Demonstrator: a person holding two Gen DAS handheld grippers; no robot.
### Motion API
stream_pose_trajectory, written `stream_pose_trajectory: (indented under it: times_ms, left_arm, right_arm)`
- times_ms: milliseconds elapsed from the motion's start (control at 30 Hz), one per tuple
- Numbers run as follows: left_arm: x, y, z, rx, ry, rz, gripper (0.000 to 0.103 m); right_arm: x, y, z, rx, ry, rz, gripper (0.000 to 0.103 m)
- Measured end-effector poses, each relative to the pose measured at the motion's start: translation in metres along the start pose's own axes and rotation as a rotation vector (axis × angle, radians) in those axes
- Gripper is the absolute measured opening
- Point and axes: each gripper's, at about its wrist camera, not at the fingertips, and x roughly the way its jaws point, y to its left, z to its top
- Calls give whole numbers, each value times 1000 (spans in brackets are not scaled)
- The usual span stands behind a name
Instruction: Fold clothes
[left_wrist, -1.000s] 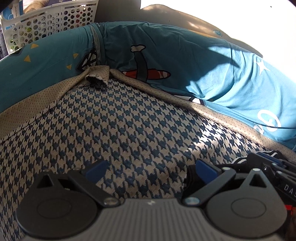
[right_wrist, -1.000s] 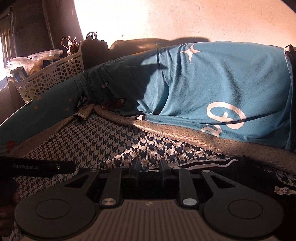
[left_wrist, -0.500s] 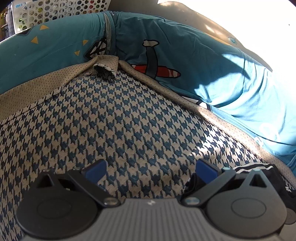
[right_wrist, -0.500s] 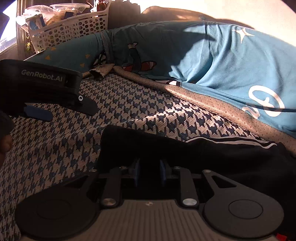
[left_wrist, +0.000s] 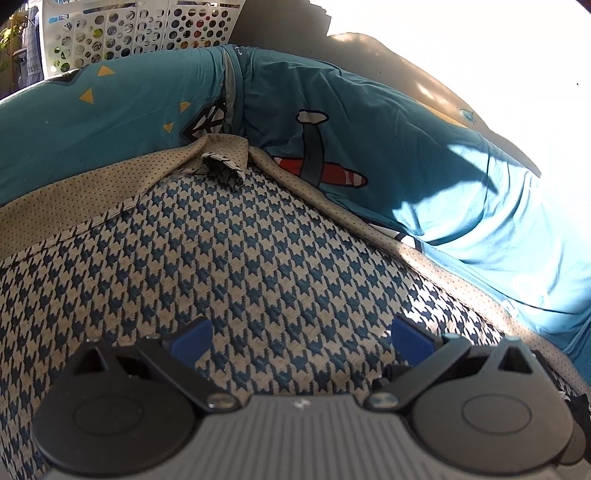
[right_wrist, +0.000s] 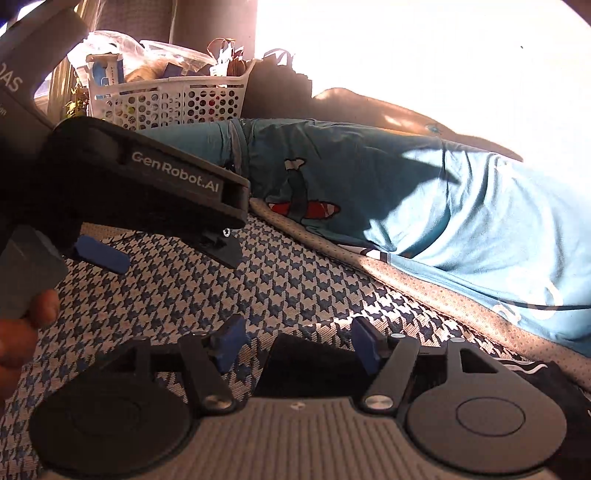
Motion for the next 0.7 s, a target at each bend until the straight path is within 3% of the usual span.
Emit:
stream_pose_trajectory:
  times_ms: [167, 267, 400, 700]
  left_arm:
    - [0, -1, -1, -7, 2, -5, 103]
    - [0, -2, -1, -6, 4, -7, 103]
    - [-1, -3, -2, -4, 2, -9, 103]
    - [-2, -5, -4, -5, 5, -16, 103]
  right_arm:
    - [23, 4, 2, -100, 81, 12, 61]
    - [23, 2, -4, -145, 148, 33, 46]
    - [14, -8, -22, -111, 214, 80, 44]
    - [-12, -29, -39, 79, 219, 108, 45]
